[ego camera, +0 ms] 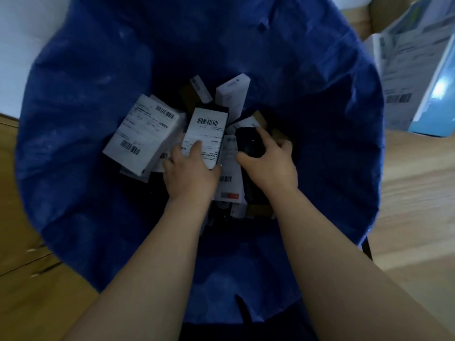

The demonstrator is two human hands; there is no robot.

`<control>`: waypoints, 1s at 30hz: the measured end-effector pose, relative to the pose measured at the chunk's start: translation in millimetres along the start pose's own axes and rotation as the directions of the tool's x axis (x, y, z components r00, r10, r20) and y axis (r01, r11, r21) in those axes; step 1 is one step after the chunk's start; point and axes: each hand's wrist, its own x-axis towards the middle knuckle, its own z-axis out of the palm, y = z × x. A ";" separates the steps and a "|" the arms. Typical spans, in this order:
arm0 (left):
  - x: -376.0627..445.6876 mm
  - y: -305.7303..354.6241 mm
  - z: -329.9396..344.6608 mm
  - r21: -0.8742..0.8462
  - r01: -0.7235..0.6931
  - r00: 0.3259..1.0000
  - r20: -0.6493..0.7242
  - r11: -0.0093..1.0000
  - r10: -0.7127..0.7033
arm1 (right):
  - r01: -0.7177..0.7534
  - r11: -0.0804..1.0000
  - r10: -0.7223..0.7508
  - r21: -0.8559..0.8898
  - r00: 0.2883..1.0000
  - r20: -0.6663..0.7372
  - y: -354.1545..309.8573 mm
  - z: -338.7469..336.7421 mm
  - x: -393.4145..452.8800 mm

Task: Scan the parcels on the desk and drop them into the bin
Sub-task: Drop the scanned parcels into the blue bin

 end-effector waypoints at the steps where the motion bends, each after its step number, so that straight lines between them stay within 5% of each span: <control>1: 1.8 -0.4 2.6 0.010 0.019 1.000 0.015 1.000 -0.019 | -0.004 1.000 0.004 0.000 1.000 0.000 0.4 1.9 0.6; 9: 1.1 14.5 -9.3 0.023 -0.001 0.999 -0.037 1.000 0.002 | -0.009 0.999 0.010 0.031 1.000 -0.022 -0.3 -1.4 -9.1; 15: -29.5 69.4 -50.6 -0.070 -0.124 0.985 -0.132 0.990 0.114 | 0.070 0.995 -0.056 0.076 0.984 -0.169 -15.8 -58.8 -48.5; 23: -108.7 160.0 -102.6 -0.077 -0.395 0.888 -0.289 0.916 0.359 | 0.223 0.956 -0.114 0.190 0.881 -0.460 -8.2 -169.4 -111.0; 30: -215.4 237.4 -87.5 -0.026 -0.562 0.783 -0.340 0.827 0.521 | 0.260 0.917 -0.038 0.303 0.812 -0.583 82.5 -261.6 -179.2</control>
